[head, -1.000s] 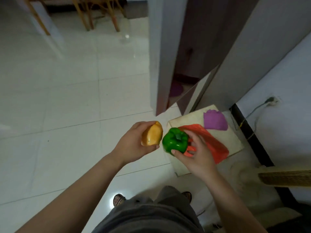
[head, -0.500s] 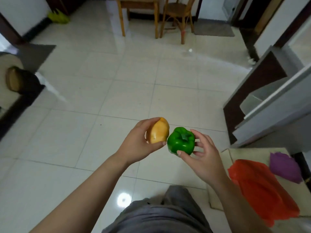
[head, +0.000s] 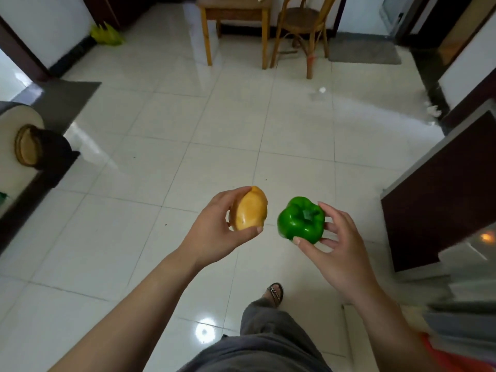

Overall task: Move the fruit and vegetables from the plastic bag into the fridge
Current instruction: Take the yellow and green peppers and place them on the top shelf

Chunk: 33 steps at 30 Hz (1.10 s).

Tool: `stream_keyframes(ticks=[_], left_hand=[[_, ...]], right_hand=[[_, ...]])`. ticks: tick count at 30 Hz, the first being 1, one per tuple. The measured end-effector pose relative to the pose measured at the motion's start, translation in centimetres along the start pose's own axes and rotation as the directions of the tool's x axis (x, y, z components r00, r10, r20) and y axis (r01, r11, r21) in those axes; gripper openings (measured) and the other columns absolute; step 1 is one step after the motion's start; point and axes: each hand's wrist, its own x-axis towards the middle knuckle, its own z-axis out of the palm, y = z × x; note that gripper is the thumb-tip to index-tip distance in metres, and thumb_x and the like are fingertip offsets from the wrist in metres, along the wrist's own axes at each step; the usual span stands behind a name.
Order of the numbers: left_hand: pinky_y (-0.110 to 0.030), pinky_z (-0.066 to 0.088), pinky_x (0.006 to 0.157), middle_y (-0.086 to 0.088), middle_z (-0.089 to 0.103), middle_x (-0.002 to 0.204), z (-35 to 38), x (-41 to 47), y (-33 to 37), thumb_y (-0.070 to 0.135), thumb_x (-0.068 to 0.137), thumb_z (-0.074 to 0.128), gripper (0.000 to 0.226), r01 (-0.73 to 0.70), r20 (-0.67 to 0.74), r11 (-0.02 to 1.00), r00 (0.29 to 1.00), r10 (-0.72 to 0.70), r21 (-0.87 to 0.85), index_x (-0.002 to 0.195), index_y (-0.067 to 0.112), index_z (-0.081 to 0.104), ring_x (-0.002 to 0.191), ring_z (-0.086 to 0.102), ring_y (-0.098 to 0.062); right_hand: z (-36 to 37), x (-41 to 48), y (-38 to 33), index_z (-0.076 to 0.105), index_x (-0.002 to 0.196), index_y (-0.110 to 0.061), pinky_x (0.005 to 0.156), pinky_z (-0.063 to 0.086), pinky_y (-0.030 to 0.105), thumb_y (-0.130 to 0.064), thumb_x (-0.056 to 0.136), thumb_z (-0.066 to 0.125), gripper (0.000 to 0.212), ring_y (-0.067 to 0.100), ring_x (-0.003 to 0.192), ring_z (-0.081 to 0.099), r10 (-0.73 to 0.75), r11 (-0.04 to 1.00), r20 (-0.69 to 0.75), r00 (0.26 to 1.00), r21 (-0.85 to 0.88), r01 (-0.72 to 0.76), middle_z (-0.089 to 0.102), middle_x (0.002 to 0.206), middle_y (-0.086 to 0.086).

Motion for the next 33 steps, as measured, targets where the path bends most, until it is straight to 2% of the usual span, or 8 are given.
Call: stream_keyframes(ticks=[5,10,13,19,25,27,29,33], left_hand=[[-0.008,0.048,0.072,0.036,0.04,0.12,-0.3,10.3,3.0,0.03,0.071,0.079,0.068,-0.077,0.041,0.997,0.996,0.078,-0.027,0.126,0.047,0.043,0.111,0.04,0.013],[-0.014,0.052,0.075,0.031,0.04,0.124,2.3,17.6,4.8,0.03,0.072,0.078,0.068,-0.135,0.096,0.988,0.985,0.142,-0.075,0.129,0.044,0.043,0.114,0.04,0.009],[-0.017,0.053,0.076,0.028,0.04,0.126,4.6,22.8,5.5,0.031,0.072,0.078,0.068,-0.179,0.156,0.98,0.969,0.19,-0.083,0.13,0.044,0.042,0.116,0.042,0.002],[-0.011,0.051,0.07,0.009,0.038,0.127,9.8,35.7,9.2,0.031,0.072,0.077,0.07,-0.264,0.231,0.957,0.93,0.285,-0.118,0.132,0.041,0.042,0.114,0.043,-0.008],[-0.015,0.048,0.08,0.015,0.036,0.128,14.2,48.7,16.4,0.04,0.071,0.076,0.073,-0.414,0.433,0.901,0.793,0.428,-0.134,0.132,0.044,0.037,0.114,0.042,-0.007],[-0.029,0.052,0.088,0.014,0.037,0.132,15.7,52.3,18.9,0.047,0.067,0.075,0.078,-0.455,0.477,0.881,0.749,0.459,-0.133,0.134,0.04,0.037,0.118,0.043,-0.009],[-0.039,0.051,0.093,0.011,0.039,0.137,17.7,55.3,21.5,0.056,0.059,0.07,0.086,-0.49,0.52,0.861,0.706,0.482,-0.133,0.136,0.036,0.037,0.12,0.045,-0.012],[-0.038,0.05,0.094,0.015,0.04,0.129,23.1,58.3,26.0,0.047,0.066,0.073,0.079,-0.57,0.571,0.785,0.57,0.591,-0.243,0.135,0.032,0.037,0.118,0.044,-0.01]], right_hand=[[-3.1,8.9,-1.6,0.038,0.124,-0.045,0.079,0.047,0.012,-0.031,0.069,0.079,0.07,-0.007,0.108,0.049,-0.03,1.0,-0.063,0.998,0.003,0.03,0.039,0.118,-0.03],[-6.2,14.1,-1.4,0.038,0.129,-0.04,0.074,0.046,0.005,-0.03,0.071,0.078,0.071,-0.009,0.108,0.047,0.009,1.0,-0.132,0.991,-0.02,-0.011,0.04,0.122,-0.018],[-7.9,17.2,-0.5,0.036,0.135,-0.035,0.075,0.047,0.01,-0.032,0.072,0.077,0.075,-0.003,0.112,0.047,0.038,0.998,-0.194,0.98,-0.032,-0.045,0.039,0.127,-0.016],[-12.9,25.6,0.7,0.031,0.14,-0.034,0.071,0.042,0.007,-0.029,0.072,0.078,0.082,-0.007,0.099,0.051,0.156,0.988,-0.391,0.907,0.047,-0.15,0.045,0.126,-0.019],[-19.9,33.5,0.2,0.041,0.123,-0.043,0.075,0.043,0.001,-0.035,0.071,0.073,0.061,-0.004,0.103,0.053,0.112,0.991,-0.603,0.79,0.01,-0.132,0.054,0.125,-0.012],[-21.7,35.3,0.1,0.043,0.12,-0.043,0.083,0.046,0.008,-0.039,0.07,0.071,0.057,-0.002,0.105,0.054,0.103,0.988,-0.668,0.737,-0.019,-0.155,0.054,0.12,-0.016],[-23.8,36.5,0.4,0.045,0.119,-0.044,0.092,0.048,0.019,-0.031,0.074,0.073,0.055,-0.001,0.108,0.054,0.117,0.985,-0.725,0.679,-0.001,-0.17,0.053,0.118,-0.021],[-28.1,36.9,1.0,0.048,0.108,-0.054,0.085,0.047,0.009,-0.025,0.075,0.075,0.051,-0.009,0.108,0.052,0.133,0.98,-0.819,0.559,0.024,-0.197,0.053,0.122,-0.021]])
